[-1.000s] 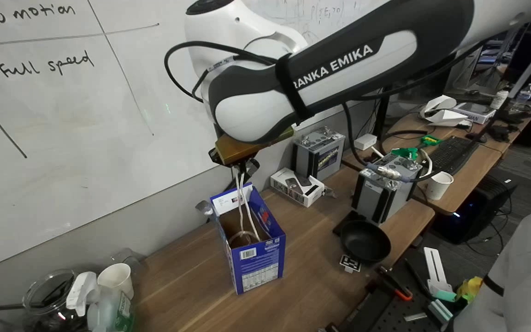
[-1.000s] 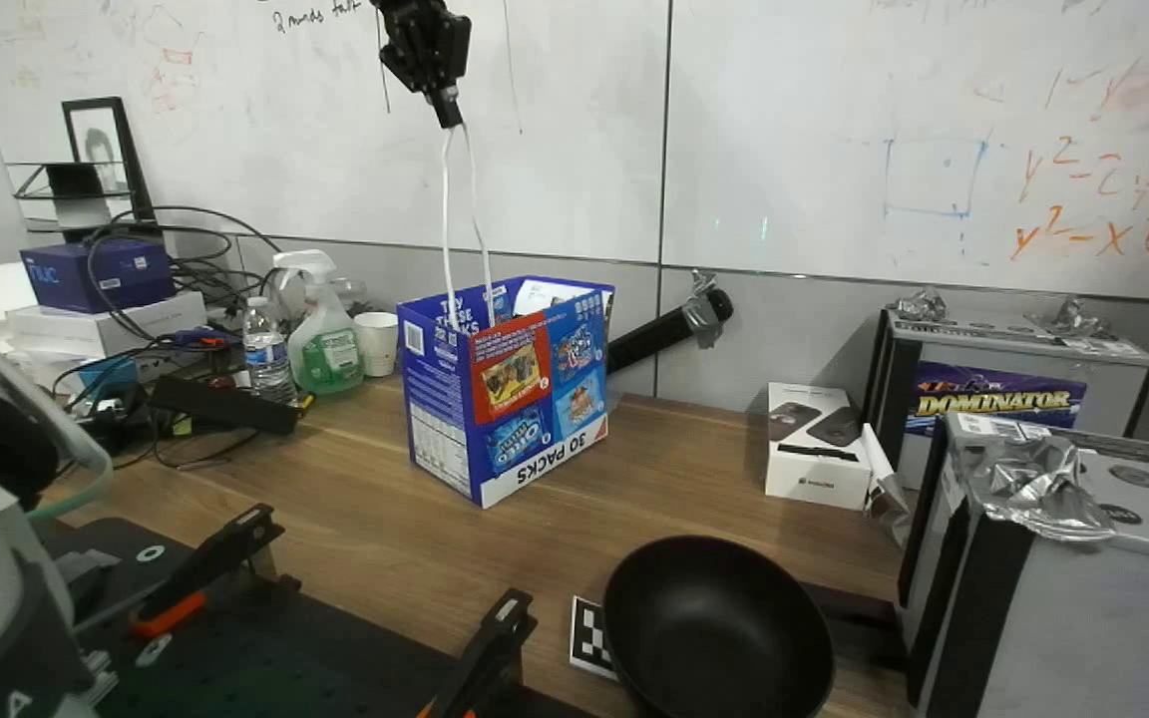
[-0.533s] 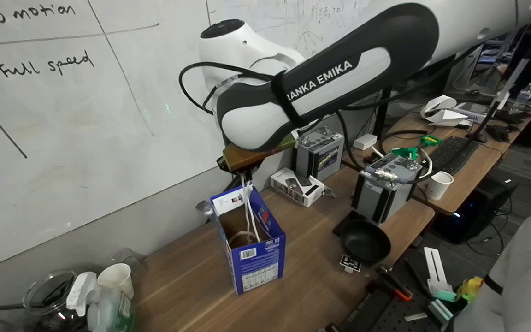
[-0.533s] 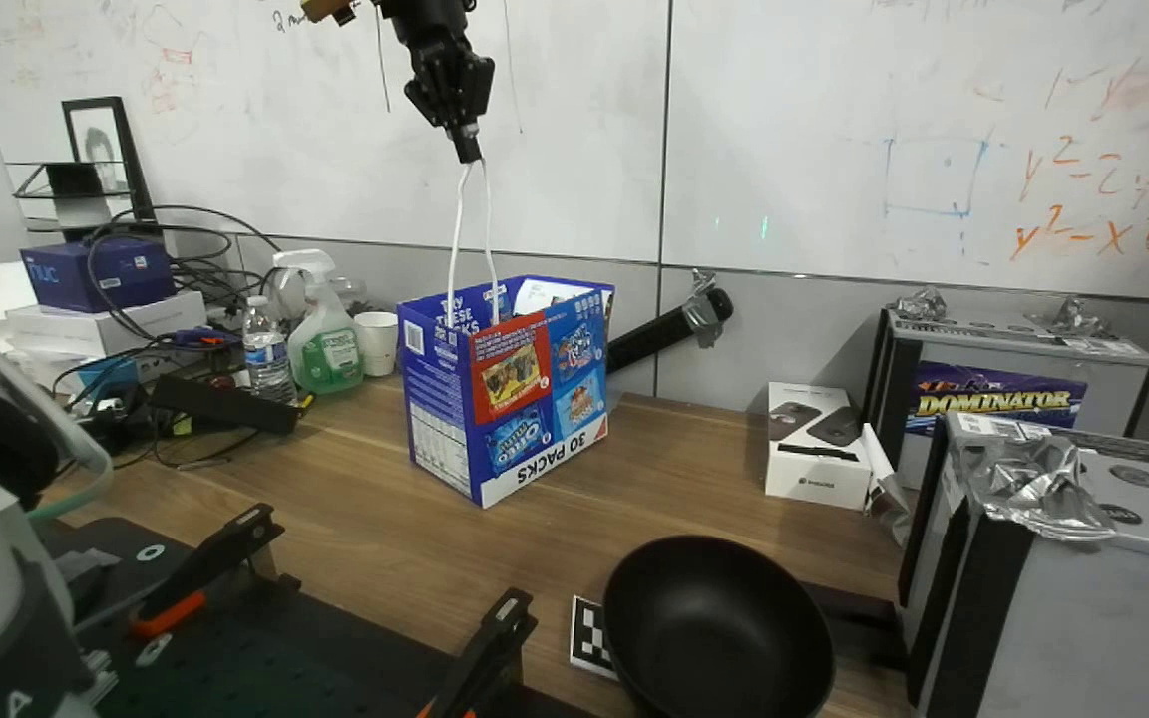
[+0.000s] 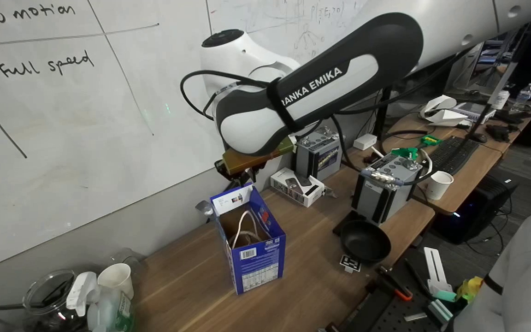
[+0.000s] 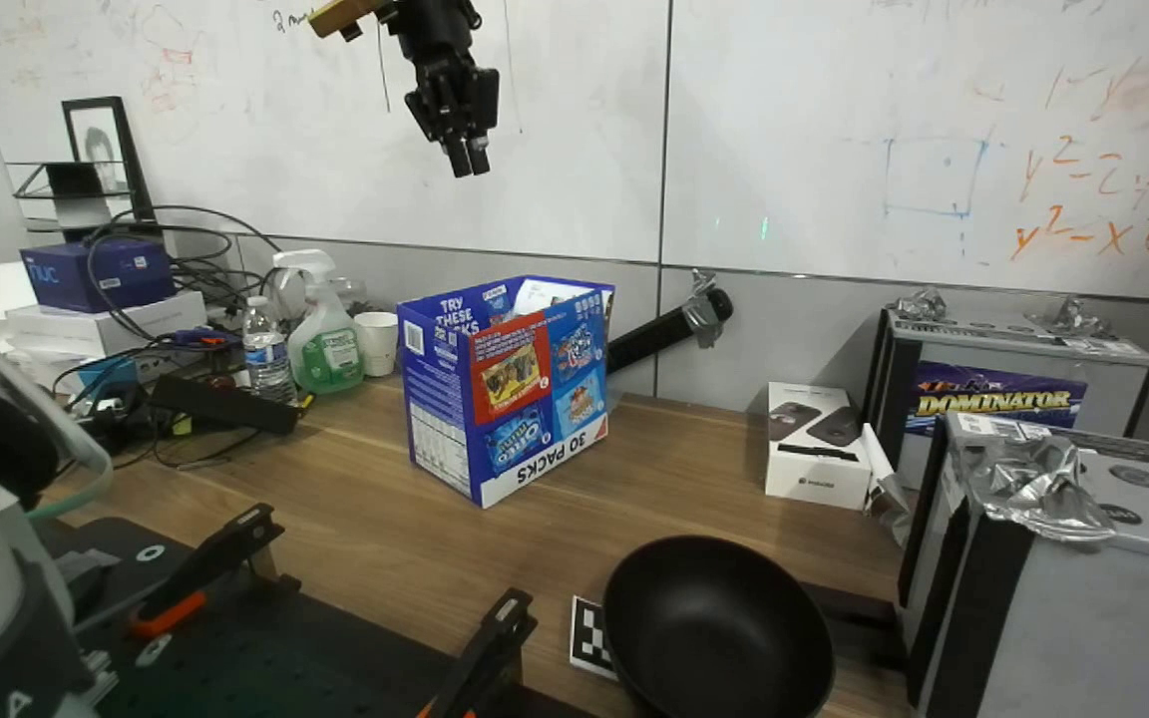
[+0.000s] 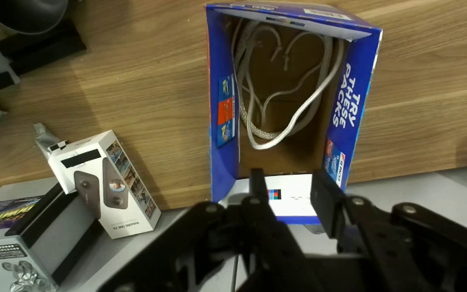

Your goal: Pick up the ropes and put them into the blue box.

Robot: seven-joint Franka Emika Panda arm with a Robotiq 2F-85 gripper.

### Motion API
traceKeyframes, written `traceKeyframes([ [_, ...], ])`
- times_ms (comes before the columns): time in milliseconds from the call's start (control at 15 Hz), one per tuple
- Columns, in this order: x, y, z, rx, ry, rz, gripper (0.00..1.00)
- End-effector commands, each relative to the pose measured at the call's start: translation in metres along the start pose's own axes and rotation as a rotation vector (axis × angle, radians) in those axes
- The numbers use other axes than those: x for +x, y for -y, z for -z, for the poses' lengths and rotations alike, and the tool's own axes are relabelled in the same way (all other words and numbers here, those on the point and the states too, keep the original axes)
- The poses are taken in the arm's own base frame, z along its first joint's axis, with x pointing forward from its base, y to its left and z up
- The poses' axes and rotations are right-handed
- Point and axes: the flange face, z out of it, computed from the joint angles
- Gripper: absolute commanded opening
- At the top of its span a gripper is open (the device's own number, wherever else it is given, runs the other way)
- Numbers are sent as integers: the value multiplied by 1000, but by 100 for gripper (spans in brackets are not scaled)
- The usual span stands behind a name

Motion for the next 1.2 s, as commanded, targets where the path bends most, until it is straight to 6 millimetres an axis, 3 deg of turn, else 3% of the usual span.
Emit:
traceKeyframes([
  [0, 2, -1, 4, 22, -10, 38, 68],
  [267, -31, -10, 14, 2, -6, 106, 96],
  [333, -43, -13, 19, 7, -8, 117, 99],
  [867, -168, -32, 81, -10, 11, 100, 100],
  [1133, -200, -45, 109, -5, -37, 157, 100],
])
